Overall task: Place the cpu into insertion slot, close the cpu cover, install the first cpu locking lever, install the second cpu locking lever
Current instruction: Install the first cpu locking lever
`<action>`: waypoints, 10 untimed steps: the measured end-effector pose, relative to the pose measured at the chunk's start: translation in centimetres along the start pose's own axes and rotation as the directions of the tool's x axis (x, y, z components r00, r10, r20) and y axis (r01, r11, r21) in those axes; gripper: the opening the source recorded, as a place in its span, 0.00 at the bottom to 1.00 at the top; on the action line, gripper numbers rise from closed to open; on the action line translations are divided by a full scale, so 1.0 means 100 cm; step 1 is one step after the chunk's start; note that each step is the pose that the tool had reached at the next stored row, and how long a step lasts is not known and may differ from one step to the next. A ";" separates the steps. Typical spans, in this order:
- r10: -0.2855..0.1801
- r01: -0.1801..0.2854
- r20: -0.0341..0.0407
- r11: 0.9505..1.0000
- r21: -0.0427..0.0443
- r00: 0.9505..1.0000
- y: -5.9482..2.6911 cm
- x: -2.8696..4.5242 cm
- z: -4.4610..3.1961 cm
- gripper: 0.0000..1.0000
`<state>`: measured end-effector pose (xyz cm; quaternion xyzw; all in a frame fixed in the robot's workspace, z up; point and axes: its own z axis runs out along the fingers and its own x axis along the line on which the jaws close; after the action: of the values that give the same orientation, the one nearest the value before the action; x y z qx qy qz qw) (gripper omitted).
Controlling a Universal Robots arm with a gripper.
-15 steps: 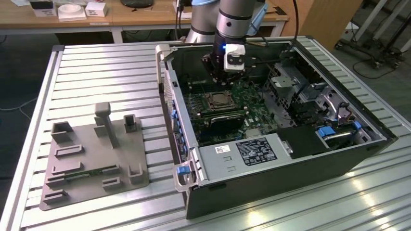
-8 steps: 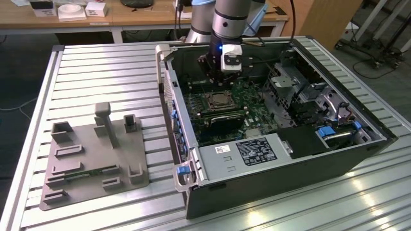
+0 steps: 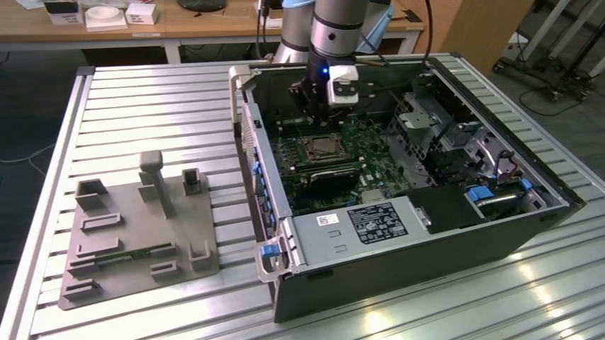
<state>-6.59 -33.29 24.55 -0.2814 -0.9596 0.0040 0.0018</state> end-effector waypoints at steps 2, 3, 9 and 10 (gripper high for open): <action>-0.014 0.014 0.000 1.000 0.000 1.000 0.0001 0.0000 -0.0011 0.10; -0.020 0.020 0.000 1.000 0.000 1.000 0.0000 0.0000 -0.0023 0.10; -0.041 0.041 0.000 0.999 -0.001 0.999 0.0000 0.0000 -0.0110 0.10; -0.046 0.046 0.000 0.999 -0.001 0.999 0.0000 0.0000 -0.0117 0.10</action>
<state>-6.59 -33.28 25.72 -0.2594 -0.9658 0.0037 0.0018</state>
